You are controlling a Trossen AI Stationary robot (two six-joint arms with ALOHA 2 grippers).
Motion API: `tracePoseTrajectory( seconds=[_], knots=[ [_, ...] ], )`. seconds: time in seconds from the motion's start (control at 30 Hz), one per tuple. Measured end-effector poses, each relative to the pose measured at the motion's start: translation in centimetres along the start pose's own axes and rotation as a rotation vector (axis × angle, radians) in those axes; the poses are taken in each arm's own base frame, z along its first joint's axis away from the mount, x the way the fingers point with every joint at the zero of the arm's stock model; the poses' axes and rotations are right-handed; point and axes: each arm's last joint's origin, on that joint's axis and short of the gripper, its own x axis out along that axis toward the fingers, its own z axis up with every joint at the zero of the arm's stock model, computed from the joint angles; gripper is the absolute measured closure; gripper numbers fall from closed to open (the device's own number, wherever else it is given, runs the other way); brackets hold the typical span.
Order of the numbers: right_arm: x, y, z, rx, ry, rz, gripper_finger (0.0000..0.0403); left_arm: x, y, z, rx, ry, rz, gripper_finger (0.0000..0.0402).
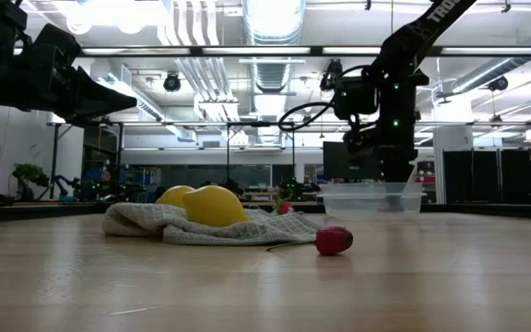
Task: Pick and placing Produce into tupperware
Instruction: Put the red cherry into the transparent bin
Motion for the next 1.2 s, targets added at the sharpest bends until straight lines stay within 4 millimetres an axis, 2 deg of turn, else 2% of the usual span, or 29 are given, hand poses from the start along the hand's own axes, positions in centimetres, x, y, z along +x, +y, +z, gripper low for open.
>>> tracePoseTrajectory(
  seconds=[0.13,0.27,0.4,0.53,0.73,0.93,1.07,1.2],
  knots=[
    [-0.6,0.0,-0.1,0.026,-0.016,-0.001,0.0231,0.0,0.0,0.0,0.000,0.000,0.000,0.0402],
    [-2.1,-0.2,-0.4,0.044,-0.073,-0.004,0.0229,0.0,0.0,0.0,0.000,0.000,0.000,0.0402],
    [-4.7,-0.2,-0.9,0.082,-0.170,0.018,0.0237,0.0,0.0,0.0,0.000,0.000,0.000,0.0402],
    [-8.1,0.9,-1.8,0.089,-0.309,0.131,0.0247,0.0,0.0,0.0,0.000,0.001,0.000,0.0402],
    [-13.0,5.2,-3.6,-0.063,-0.552,0.252,0.0260,0.0,0.0,0.0,0.000,0.001,0.000,0.0402],
    [-16.6,10.7,-5.7,-0.275,-0.765,0.386,0.0261,0.0,0.0,0.0,0.000,0.001,0.000,0.0402],
    [-17.5,14.1,-7.0,-0.370,-0.844,0.400,0.0263,0.0,0.0,0.0,0.000,0.001,0.000,0.0401],
    [-16.9,16.7,-7.8,-0.440,-0.823,0.383,0.0261,0.0,0.0,0.0,0.000,0.001,0.000,0.0402]
  ],
)
